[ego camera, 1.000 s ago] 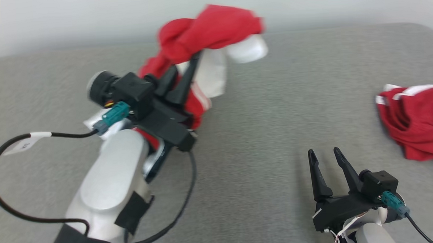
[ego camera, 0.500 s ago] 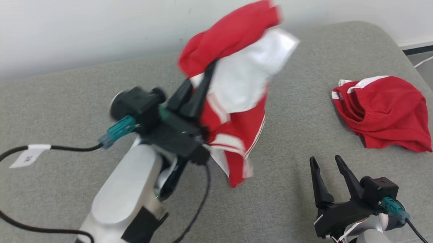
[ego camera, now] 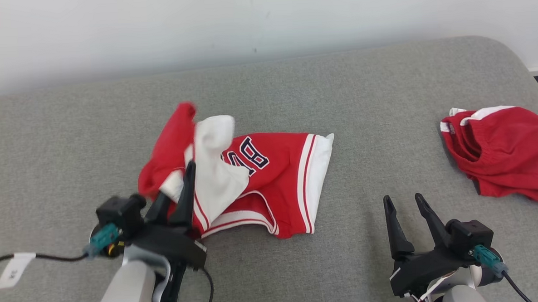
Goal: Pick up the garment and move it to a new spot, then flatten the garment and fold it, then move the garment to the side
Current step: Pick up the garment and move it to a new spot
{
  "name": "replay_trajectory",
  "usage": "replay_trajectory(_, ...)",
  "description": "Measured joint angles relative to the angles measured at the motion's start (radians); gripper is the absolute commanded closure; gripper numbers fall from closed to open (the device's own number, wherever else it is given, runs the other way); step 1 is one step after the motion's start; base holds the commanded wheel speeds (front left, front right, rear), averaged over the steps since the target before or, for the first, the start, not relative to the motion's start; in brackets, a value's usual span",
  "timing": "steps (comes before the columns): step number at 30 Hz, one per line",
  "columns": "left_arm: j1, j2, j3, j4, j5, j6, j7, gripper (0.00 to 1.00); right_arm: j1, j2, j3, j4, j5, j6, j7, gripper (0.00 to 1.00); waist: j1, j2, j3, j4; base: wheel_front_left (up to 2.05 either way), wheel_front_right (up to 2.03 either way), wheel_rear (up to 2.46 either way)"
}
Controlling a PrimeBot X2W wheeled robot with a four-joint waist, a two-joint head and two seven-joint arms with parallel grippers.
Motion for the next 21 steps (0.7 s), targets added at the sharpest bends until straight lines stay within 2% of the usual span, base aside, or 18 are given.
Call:
replay_trajectory(1,0.018,0.0,0.014,0.005,0.0,0.001,0.0,0.0,0.0,-0.002,0.003,0.001,0.0,0.0,0.0,0.0,0.0,0.0,-0.004,0.003,0.0,0.0,0.0)
replay_trajectory(9,0.136,0.0,0.076,0.02,0.058,0.011,0.0,0.0,0.005,-0.007,0.015,0.005,0.001,0.0,0.0,0.0,0.0,0.0,-0.034,0.031,0.0,0.0,0.0)
replay_trajectory(21,0.282,0.001,0.153,-0.081,0.193,0.044,0.0,0.0,0.025,-0.009,0.035,0.016,0.007,0.0,0.0,0.0,0.0,0.0,-0.065,0.09,0.0,0.0,0.0)
